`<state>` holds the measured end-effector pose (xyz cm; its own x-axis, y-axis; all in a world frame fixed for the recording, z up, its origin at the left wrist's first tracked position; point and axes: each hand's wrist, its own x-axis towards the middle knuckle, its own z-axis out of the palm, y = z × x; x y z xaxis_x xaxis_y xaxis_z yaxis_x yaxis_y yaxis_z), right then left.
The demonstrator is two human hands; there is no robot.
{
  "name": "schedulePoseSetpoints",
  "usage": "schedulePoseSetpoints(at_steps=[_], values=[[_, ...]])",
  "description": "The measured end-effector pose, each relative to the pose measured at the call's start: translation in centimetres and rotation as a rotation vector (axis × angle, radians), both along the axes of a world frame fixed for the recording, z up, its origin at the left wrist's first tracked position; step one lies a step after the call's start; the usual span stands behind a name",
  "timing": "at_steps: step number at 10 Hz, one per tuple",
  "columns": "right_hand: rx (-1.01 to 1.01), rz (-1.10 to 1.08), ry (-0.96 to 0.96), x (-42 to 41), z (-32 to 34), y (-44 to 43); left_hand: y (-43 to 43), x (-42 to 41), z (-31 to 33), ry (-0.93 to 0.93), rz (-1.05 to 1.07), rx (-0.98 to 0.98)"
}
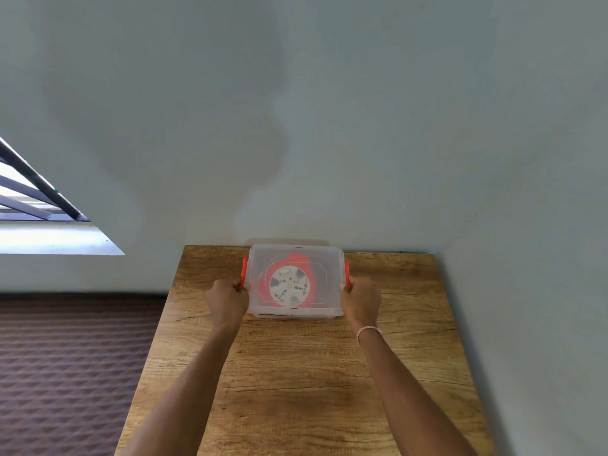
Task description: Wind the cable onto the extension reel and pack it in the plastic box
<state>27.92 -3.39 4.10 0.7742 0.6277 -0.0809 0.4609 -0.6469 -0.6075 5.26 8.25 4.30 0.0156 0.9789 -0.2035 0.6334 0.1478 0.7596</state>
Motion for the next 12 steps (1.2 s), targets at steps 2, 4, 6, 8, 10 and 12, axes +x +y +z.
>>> schedulePoseSetpoints(at_steps=[2,4,6,8,10,12], values=[[-0.054,0.006,-0.064,-0.4,0.2,0.5,-1.1,0.9,0.9,0.163,-0.088,0.123],[-0.012,0.015,-0.027,0.0,0.8,1.9,1.0,1.1,0.7,0.204,-0.114,0.125],[0.003,0.067,-0.060,1.3,2.0,4.6,3.6,2.3,0.6,0.243,-0.111,0.118],[-0.009,0.089,-0.118,1.5,1.4,5.6,4.3,2.5,0.5,0.297,-0.201,0.133],[-0.037,0.116,-0.103,1.3,1.6,5.2,4.2,2.1,1.4,0.367,-0.275,0.125],[-0.030,0.185,-0.237,1.1,3.2,4.1,2.8,1.4,3.0,0.555,-0.310,0.334]])
